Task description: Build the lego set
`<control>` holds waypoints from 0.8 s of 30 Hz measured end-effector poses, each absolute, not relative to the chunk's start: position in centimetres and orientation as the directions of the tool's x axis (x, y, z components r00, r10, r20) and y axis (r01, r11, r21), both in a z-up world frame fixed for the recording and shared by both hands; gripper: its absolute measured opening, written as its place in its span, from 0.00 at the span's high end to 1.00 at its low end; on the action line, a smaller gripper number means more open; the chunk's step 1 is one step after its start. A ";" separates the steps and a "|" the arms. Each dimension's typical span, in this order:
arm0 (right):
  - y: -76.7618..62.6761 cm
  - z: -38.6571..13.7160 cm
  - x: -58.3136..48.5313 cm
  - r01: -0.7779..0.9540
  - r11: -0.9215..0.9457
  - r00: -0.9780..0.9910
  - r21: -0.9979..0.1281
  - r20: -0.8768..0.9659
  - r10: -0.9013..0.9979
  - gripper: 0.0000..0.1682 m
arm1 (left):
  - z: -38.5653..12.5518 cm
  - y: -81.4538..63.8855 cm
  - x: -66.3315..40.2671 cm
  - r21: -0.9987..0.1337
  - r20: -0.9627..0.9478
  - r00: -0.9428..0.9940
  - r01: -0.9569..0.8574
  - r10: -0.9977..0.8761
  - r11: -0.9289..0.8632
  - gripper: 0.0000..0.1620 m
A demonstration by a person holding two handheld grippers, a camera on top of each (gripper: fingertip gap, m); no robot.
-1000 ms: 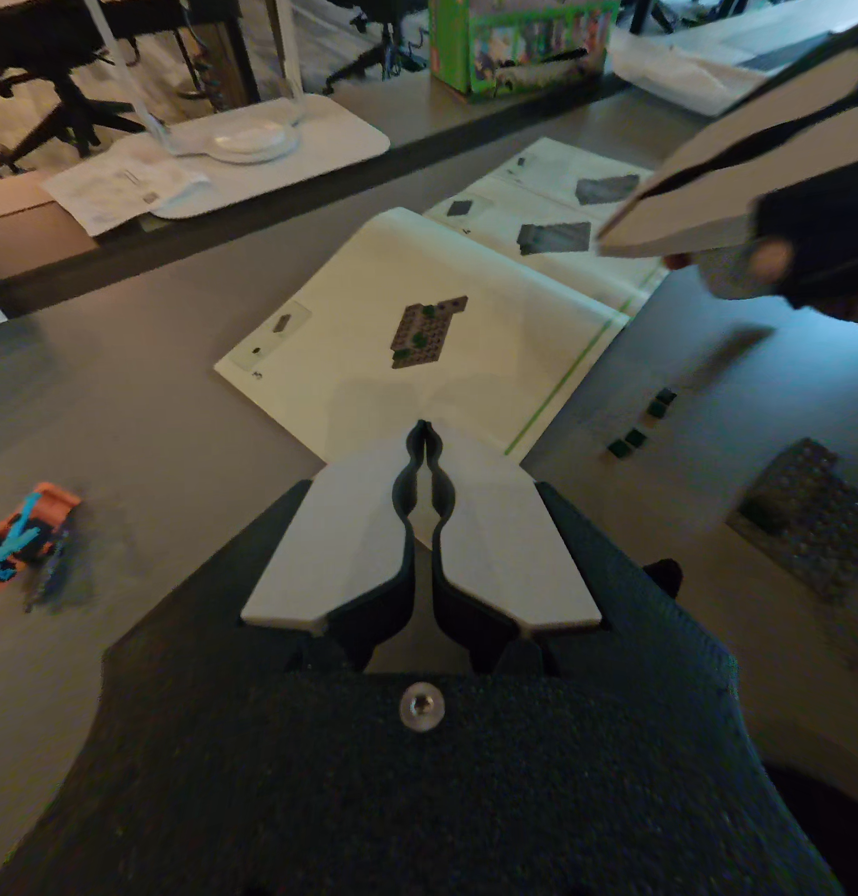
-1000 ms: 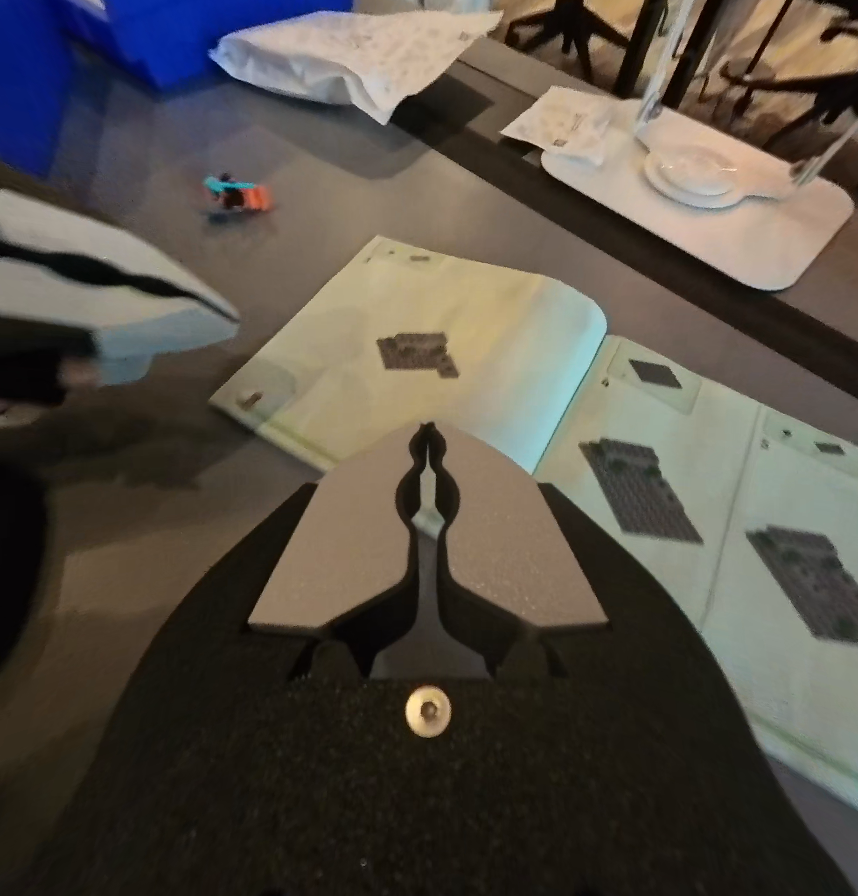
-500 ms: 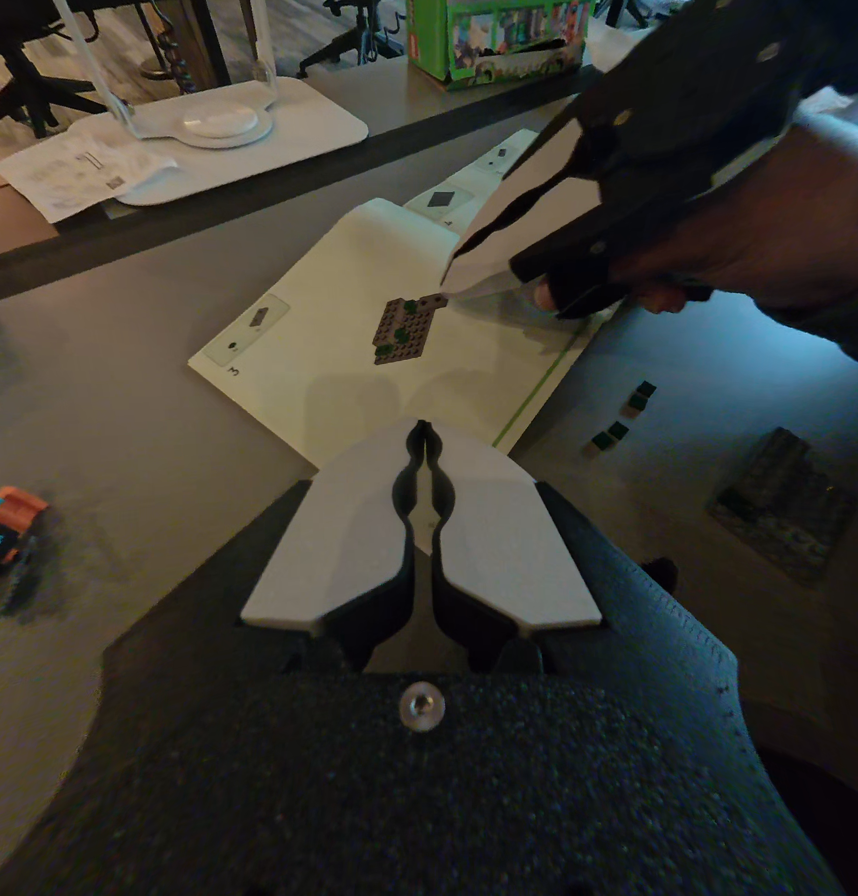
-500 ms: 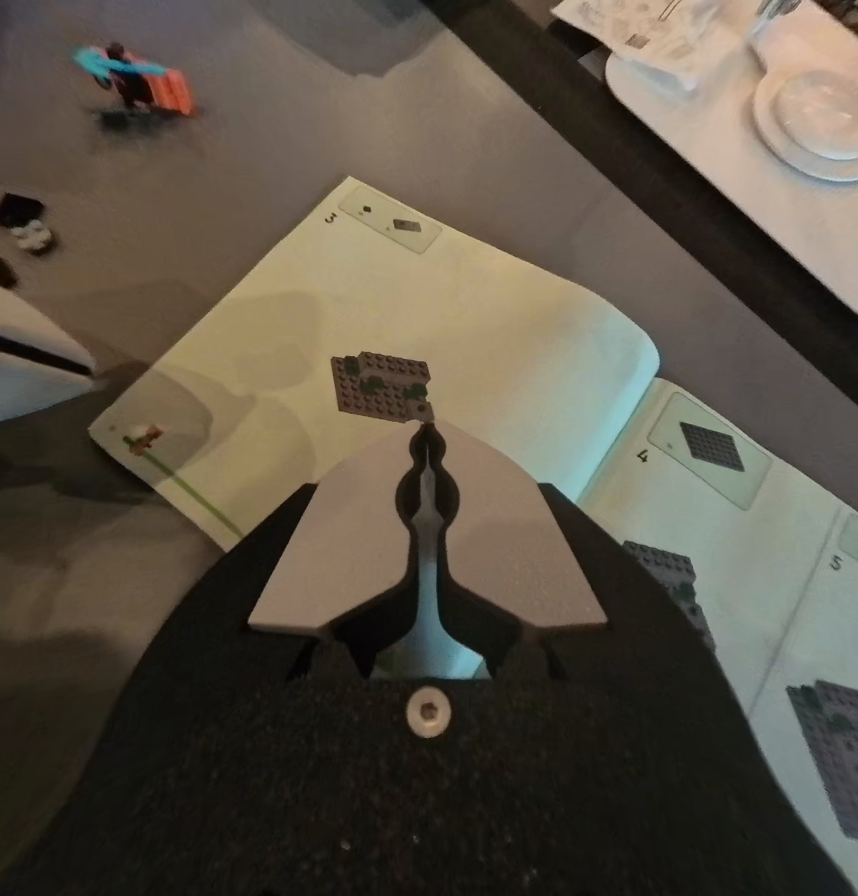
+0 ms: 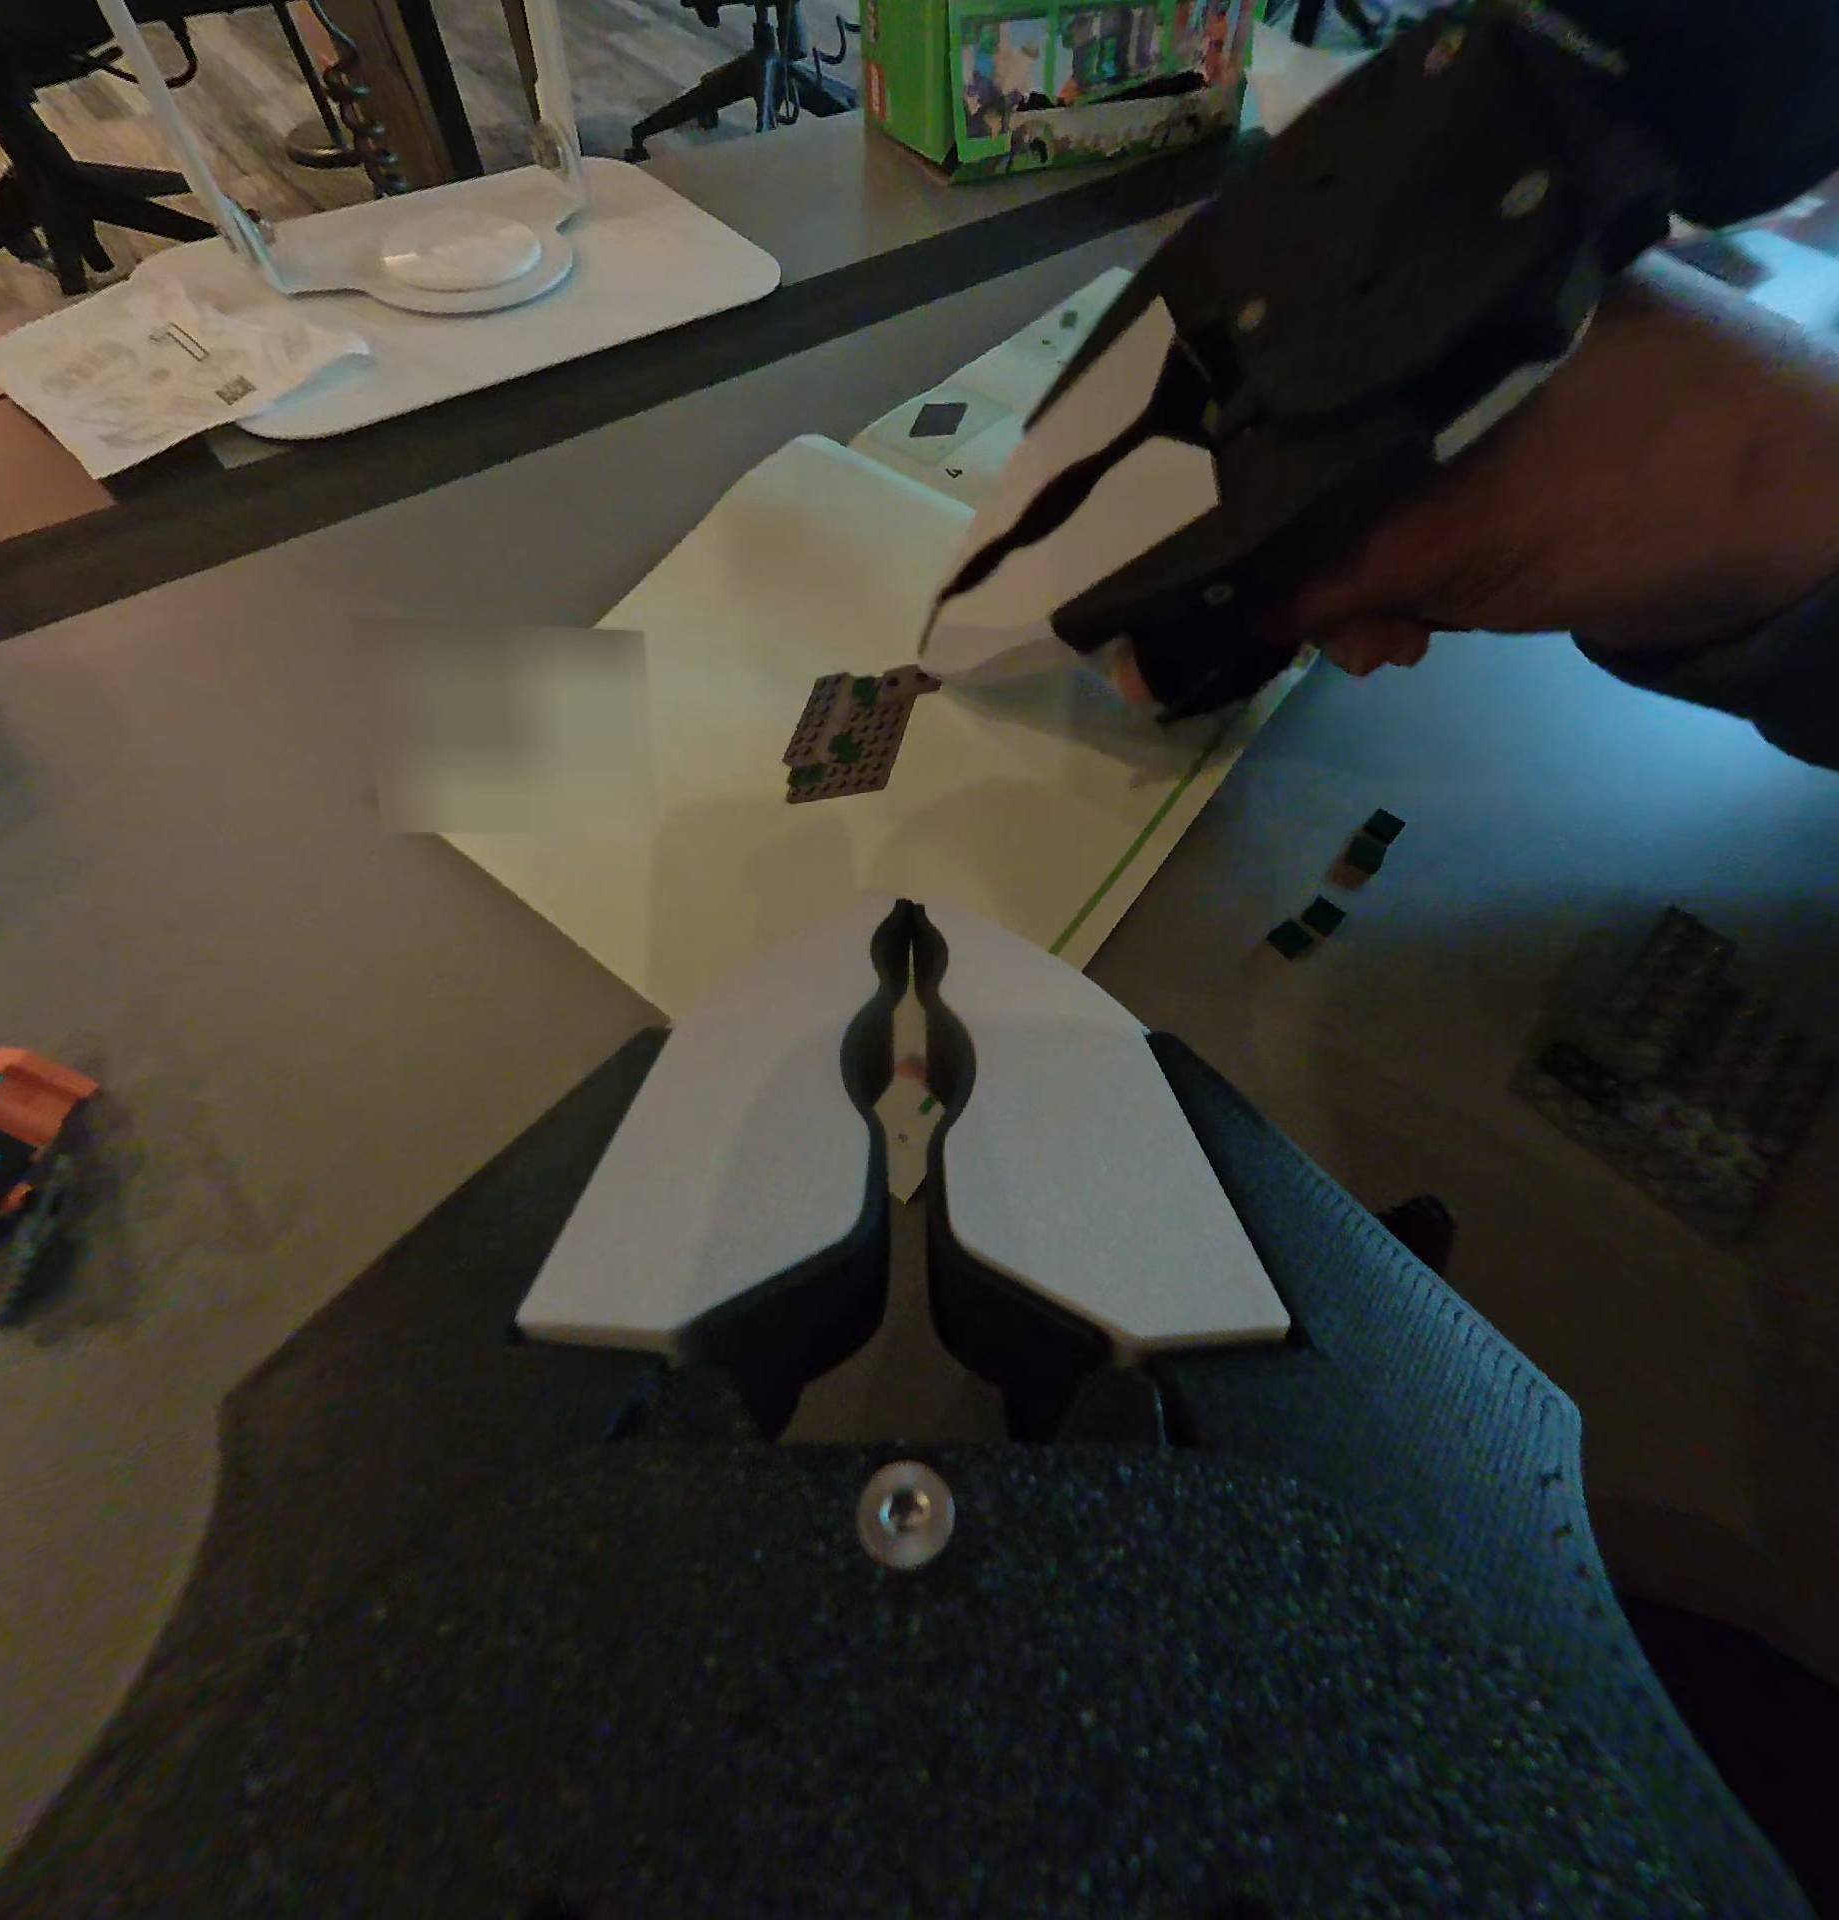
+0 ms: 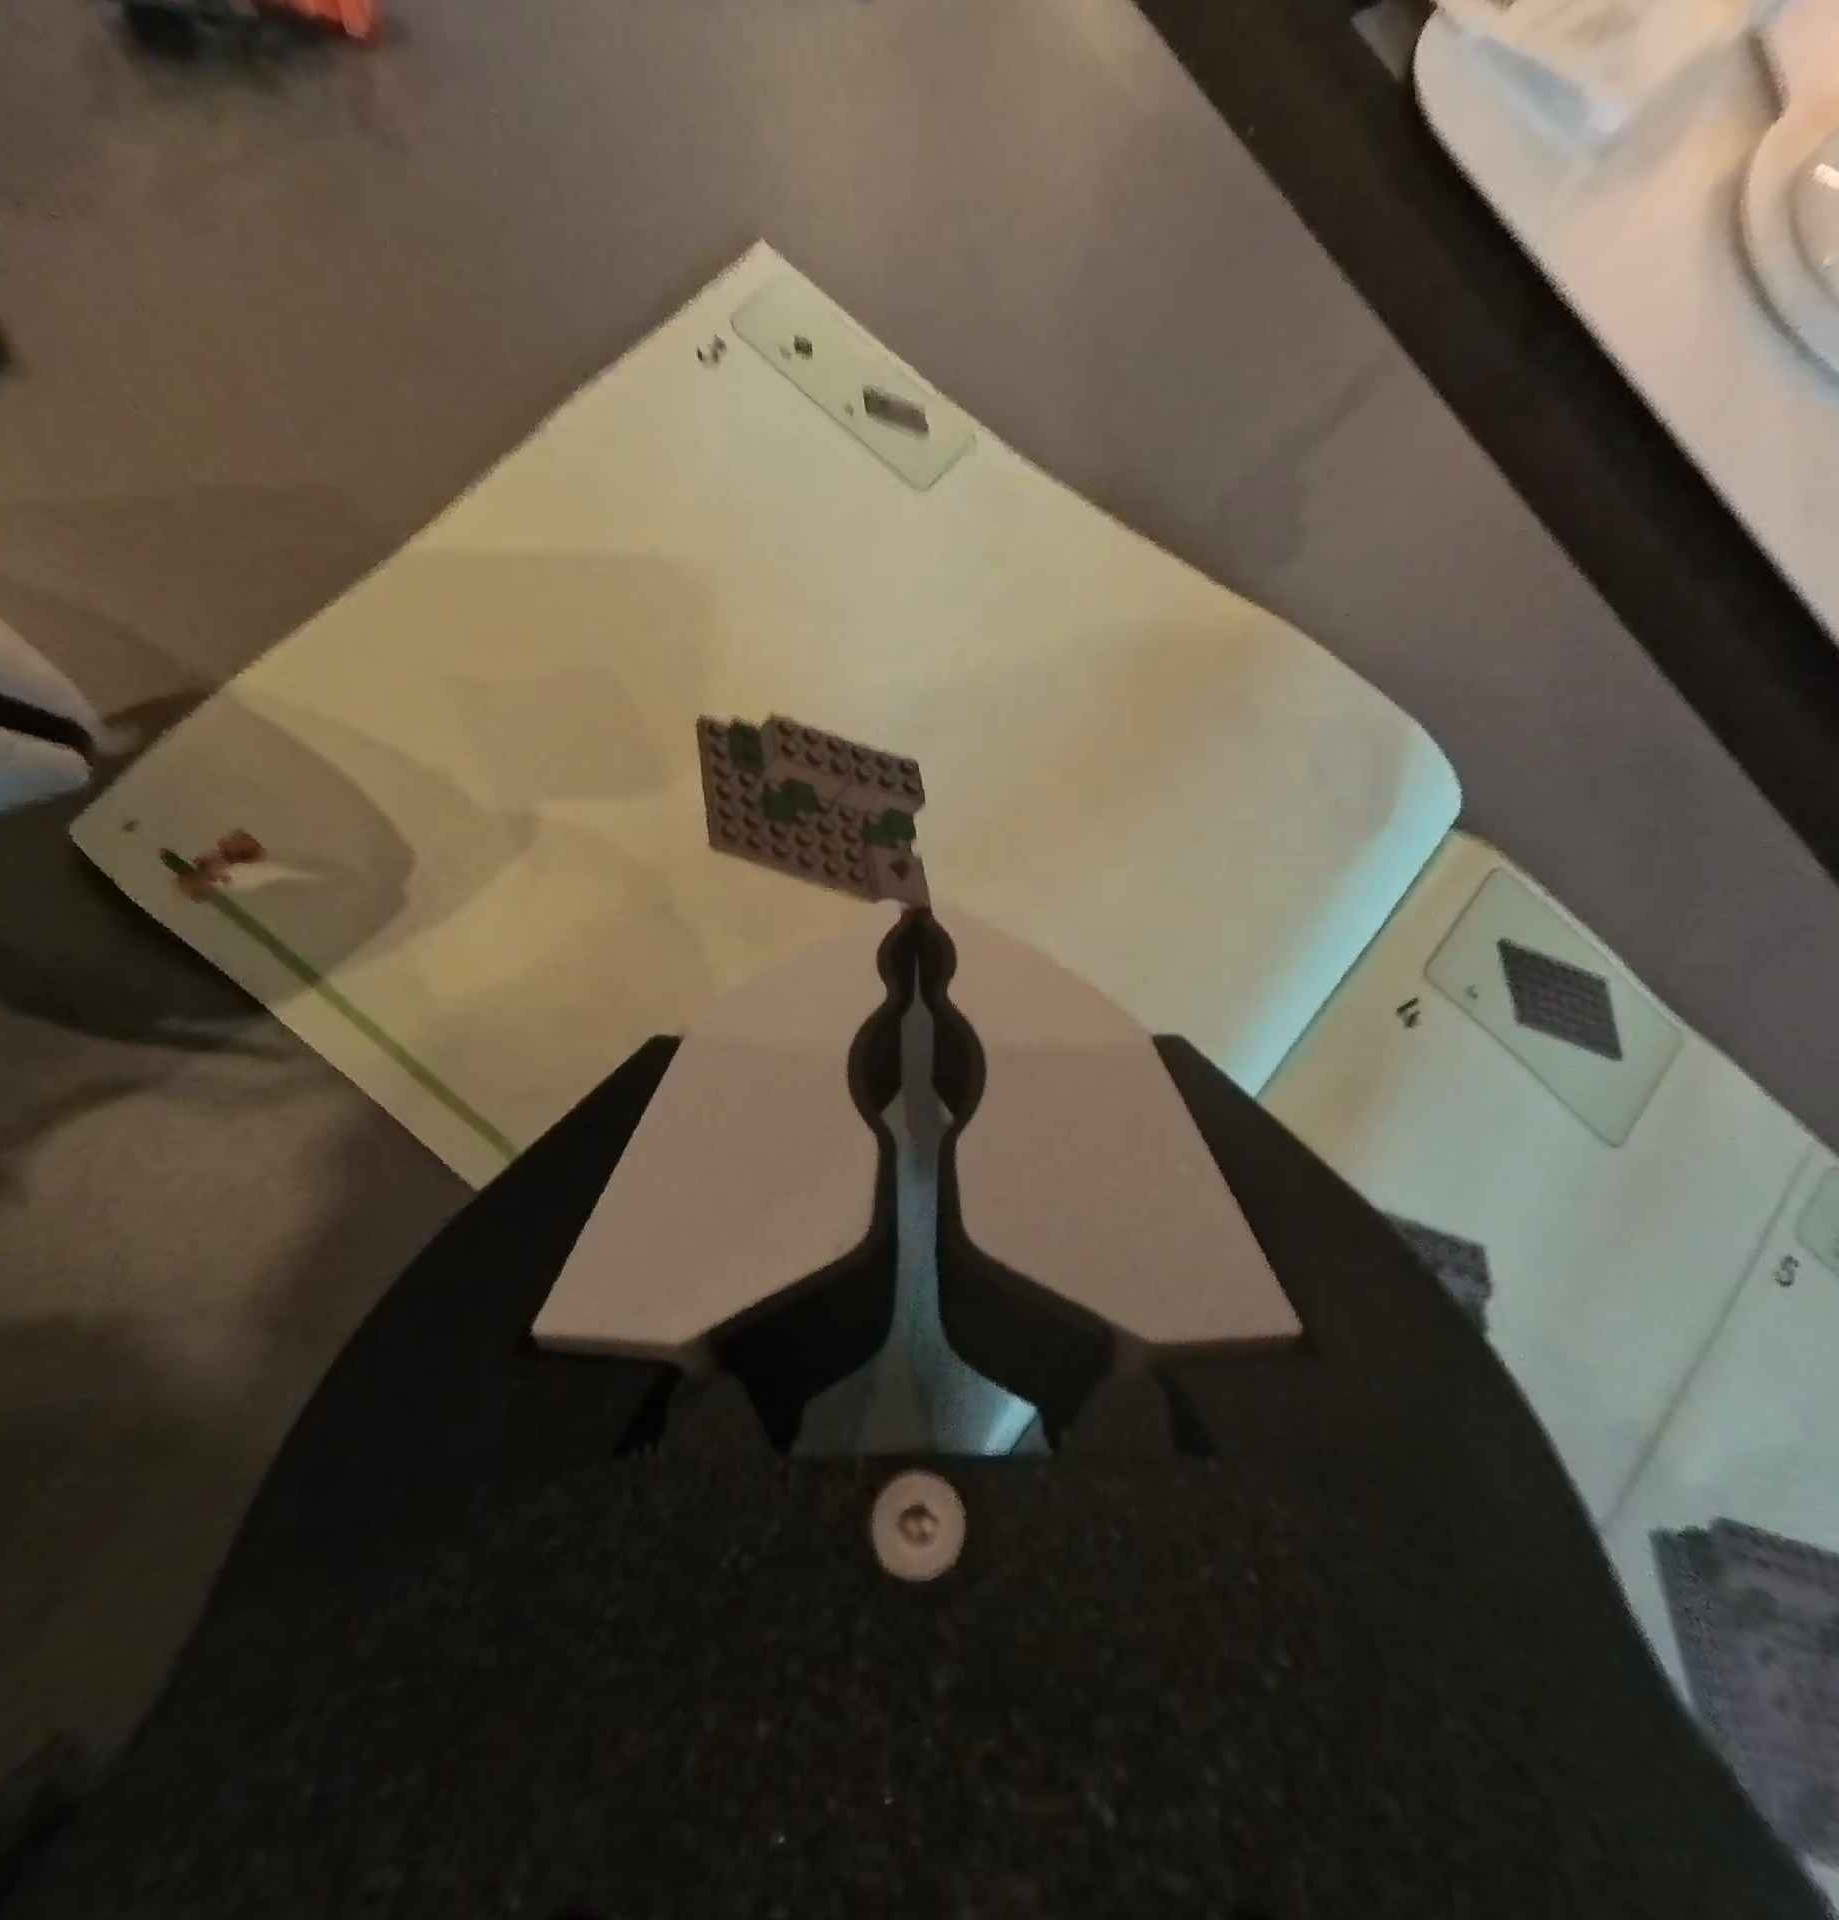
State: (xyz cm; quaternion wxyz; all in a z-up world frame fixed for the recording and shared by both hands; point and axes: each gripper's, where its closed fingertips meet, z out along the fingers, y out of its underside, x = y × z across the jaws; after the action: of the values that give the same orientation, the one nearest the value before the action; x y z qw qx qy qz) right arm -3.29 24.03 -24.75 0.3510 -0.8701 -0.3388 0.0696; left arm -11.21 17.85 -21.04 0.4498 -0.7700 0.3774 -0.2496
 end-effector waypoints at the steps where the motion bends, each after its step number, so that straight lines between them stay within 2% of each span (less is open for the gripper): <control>1: 24.3 -24.4 -3.5 0.541 -0.516 0.759 -0.664 0.120 0.640 1.00 | -21.0 17.8 -11.2 -0.881 0.045 0.590 -0.357 -0.806 -0.310 1.00; 7: 27.3 -22.6 -6.0 0.546 -0.465 0.736 -0.697 0.135 0.663 1.00 | -21.0 17.9 -11.3 -0.881 0.043 0.593 -0.357 -0.804 -0.310 1.00; 24: 31.5 -24.9 -9.3 0.586 -0.464 0.708 -0.665 0.142 0.691 1.00 | -21.2 18.0 -11.4 -0.878 0.042 0.597 -0.361 -0.801 -0.315 1.00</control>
State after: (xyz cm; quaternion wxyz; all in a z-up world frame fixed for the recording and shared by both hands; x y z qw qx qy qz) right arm -9.32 31.51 -24.90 0.3576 -0.8523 -0.3746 0.0739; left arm -11.39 18.04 -21.24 0.4486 -0.7728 0.3759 -0.2455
